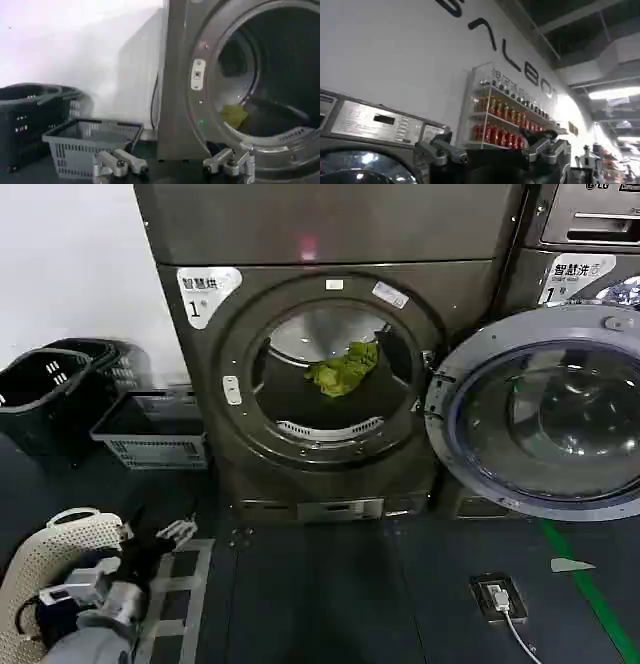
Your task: Grasp the clothes from the dryer.
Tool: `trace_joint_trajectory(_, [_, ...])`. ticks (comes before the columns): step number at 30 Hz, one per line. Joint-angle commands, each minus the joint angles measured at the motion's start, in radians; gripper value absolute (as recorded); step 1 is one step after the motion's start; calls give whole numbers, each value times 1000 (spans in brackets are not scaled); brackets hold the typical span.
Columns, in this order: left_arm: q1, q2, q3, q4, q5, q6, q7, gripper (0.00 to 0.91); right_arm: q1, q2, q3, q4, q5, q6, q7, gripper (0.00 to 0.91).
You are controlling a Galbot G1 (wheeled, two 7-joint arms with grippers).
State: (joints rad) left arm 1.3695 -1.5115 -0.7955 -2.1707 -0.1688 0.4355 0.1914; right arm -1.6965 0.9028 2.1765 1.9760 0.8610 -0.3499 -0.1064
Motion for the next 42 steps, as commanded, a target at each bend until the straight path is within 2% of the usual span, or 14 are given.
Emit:
trace_joint_trajectory(1, [-4, 1, 43, 10, 43, -13, -24, 907, -6, 1, 24, -10, -4, 18, 10, 907])
trace_joint_trajectory(2, [-6, 1, 45, 11, 45, -13, -25, 907, -8, 0, 29, -19, -1, 39, 5, 907])
trace_joint_trajectory(4, [-8, 3, 48, 11, 45, -14, -24, 907, -11, -6, 53, -43, 2, 25, -1, 907])
trace_joint_trajectory(8, [-12, 4, 49, 11, 43, -15, -24, 907, -25, -14, 79, -83, 13, 45, 16, 907])
trace_joint_trajectory(42, [-8, -3, 46, -7, 38, -10, -24, 907, -8, -18, 61, -81, 22, 46, 7, 907])
